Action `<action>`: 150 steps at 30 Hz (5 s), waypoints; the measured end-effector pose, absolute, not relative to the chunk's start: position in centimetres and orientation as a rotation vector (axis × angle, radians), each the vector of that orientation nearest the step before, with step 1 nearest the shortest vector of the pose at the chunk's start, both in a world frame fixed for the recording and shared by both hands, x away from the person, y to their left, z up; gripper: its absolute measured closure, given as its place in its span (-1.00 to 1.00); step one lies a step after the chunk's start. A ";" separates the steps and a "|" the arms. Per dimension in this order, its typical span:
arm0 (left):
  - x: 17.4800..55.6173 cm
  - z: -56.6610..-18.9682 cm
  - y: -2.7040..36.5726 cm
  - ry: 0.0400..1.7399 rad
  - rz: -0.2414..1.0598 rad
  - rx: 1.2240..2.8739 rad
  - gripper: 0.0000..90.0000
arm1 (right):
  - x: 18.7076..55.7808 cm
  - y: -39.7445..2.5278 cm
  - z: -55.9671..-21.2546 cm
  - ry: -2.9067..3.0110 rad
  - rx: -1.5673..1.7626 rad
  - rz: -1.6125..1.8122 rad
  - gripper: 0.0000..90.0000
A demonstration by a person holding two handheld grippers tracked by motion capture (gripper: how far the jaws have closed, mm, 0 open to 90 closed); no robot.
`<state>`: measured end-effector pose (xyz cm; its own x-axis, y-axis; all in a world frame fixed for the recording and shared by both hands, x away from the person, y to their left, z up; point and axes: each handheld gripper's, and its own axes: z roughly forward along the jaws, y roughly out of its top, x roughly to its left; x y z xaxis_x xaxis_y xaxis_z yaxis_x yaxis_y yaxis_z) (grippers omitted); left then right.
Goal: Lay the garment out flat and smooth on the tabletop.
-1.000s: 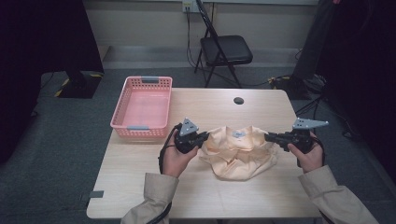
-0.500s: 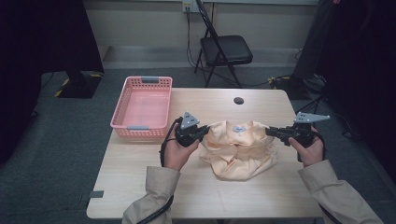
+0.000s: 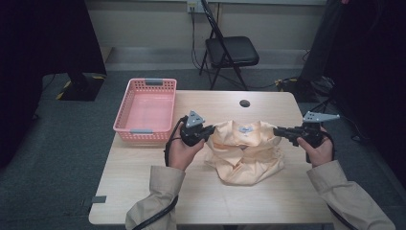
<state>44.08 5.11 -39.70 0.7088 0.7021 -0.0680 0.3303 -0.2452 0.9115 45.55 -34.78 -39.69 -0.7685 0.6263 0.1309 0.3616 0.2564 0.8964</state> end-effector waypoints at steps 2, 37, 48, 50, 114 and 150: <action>44.3 -39.6 5.1 0.804 0.436 1.847 0.96 | 45.7 -34.8 -39.5 2.268 0.918 1.529 0.91; 54.4 -39.3 4.2 0.968 0.566 1.665 -0.10 | 56.9 -31.3 -37.4 2.054 1.160 1.487 0.00; 49.7 -41.4 3.8 0.922 0.494 1.772 -0.55 | 51.1 -29.9 -39.7 2.232 1.001 1.327 -0.66; 48.8 -41.5 3.8 0.914 0.484 1.772 -0.56 | 50.1 -29.9 -40.2 2.240 0.997 1.298 -0.67; 39.1 -51.6 5.5 0.776 0.415 2.074 -0.67 | 38.7 -32.5 -50.4 2.385 0.922 1.023 -0.81; 39.2 -51.6 5.5 0.771 0.414 2.075 -0.67 | 44.2 -28.6 -46.2 2.363 0.894 1.187 -0.03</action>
<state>39.16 5.47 -51.63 0.7540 0.6568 0.0103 0.3712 -0.4389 0.8182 44.17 -28.59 -46.24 -0.7405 0.6716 -0.0263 0.3797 0.4504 0.8081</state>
